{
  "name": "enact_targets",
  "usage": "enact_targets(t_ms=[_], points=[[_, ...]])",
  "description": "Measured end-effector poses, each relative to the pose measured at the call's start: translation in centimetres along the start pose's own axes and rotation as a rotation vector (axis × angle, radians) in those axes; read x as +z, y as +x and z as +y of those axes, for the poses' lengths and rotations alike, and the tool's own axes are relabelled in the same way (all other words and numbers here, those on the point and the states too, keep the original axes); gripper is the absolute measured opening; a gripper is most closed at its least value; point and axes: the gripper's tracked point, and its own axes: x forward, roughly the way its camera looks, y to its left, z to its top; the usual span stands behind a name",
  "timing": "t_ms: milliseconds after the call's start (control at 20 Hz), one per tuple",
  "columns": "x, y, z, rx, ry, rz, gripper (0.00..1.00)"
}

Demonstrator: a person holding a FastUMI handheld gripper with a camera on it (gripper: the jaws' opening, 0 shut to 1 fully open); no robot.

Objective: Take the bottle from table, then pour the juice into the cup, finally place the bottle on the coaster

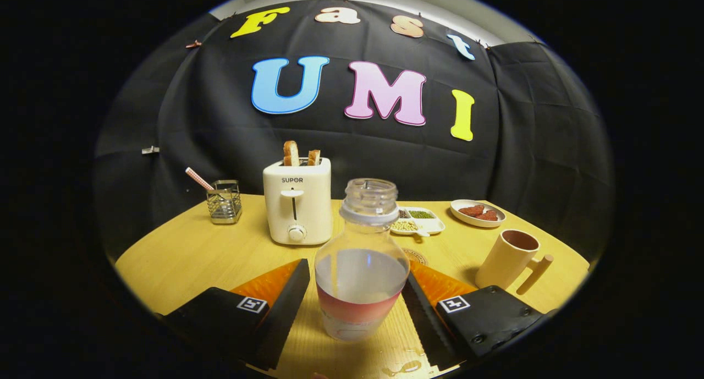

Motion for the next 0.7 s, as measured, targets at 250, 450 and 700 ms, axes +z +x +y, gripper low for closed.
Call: enact_targets(t_ms=[250,450,700], points=[[-0.25,0.65,-0.32,-0.021,-0.002,0.004,0.85],[-0.20,0.64,-0.29,-0.008,0.013,0.013,0.79],[-0.21,0.58,-0.23,-0.007,-0.007,0.005,0.77]])
